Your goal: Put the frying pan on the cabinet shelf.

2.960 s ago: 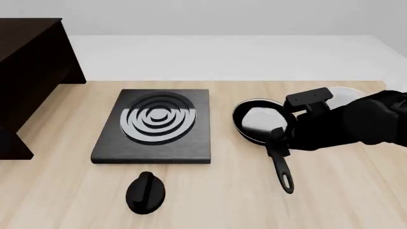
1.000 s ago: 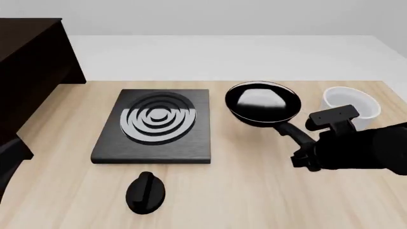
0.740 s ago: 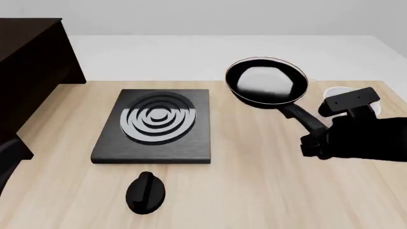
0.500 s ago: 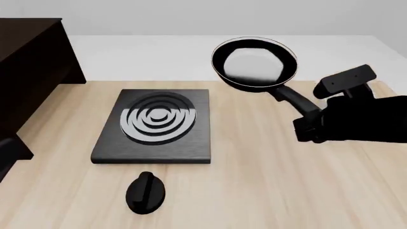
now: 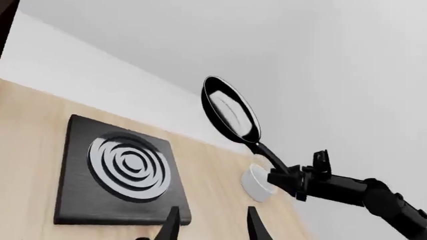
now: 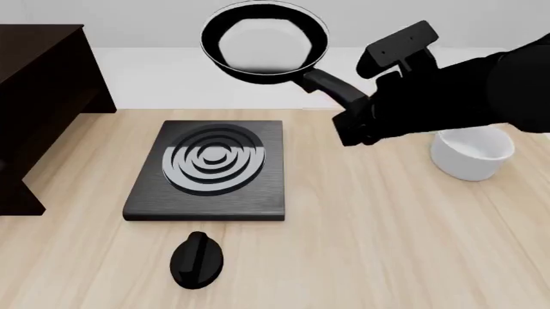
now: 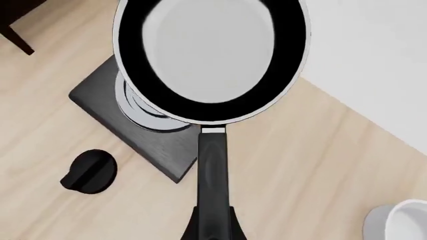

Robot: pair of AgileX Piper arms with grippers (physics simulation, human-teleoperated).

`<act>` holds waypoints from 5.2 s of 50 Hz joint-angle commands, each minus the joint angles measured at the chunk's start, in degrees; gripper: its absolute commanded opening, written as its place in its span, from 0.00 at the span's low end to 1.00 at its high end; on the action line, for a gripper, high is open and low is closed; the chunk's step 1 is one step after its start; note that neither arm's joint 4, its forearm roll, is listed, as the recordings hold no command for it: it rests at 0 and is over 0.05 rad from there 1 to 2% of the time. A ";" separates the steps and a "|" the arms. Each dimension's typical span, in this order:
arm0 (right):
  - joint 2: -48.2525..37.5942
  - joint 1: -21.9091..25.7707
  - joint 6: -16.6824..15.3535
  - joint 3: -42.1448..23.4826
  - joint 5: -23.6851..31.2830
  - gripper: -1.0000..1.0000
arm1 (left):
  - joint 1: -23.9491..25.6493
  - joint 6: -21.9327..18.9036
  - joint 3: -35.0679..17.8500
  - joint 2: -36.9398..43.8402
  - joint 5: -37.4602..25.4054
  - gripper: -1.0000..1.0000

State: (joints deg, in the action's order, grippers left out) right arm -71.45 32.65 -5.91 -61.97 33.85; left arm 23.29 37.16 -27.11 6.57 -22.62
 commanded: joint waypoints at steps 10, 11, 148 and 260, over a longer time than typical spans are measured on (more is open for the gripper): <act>-8.85 8.36 -0.35 -13.88 0.49 0.00 | 5.47 13.66 0.16 11.52 13.78 1.00; -9.35 8.95 -0.27 -14.39 0.47 0.00 | 5.61 13.79 -0.14 11.12 13.43 1.00; -21.74 37.16 -1.17 -24.95 -6.76 0.00 | 1.70 18.87 4.98 7.90 14.51 1.00; 63.93 -21.58 4.64 42.32 -17.95 1.00 | 1.36 17.65 5.48 8.21 15.10 0.00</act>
State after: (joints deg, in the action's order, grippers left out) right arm -16.90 18.15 -2.48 -24.34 13.84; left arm 25.14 56.76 -20.58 14.96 -8.03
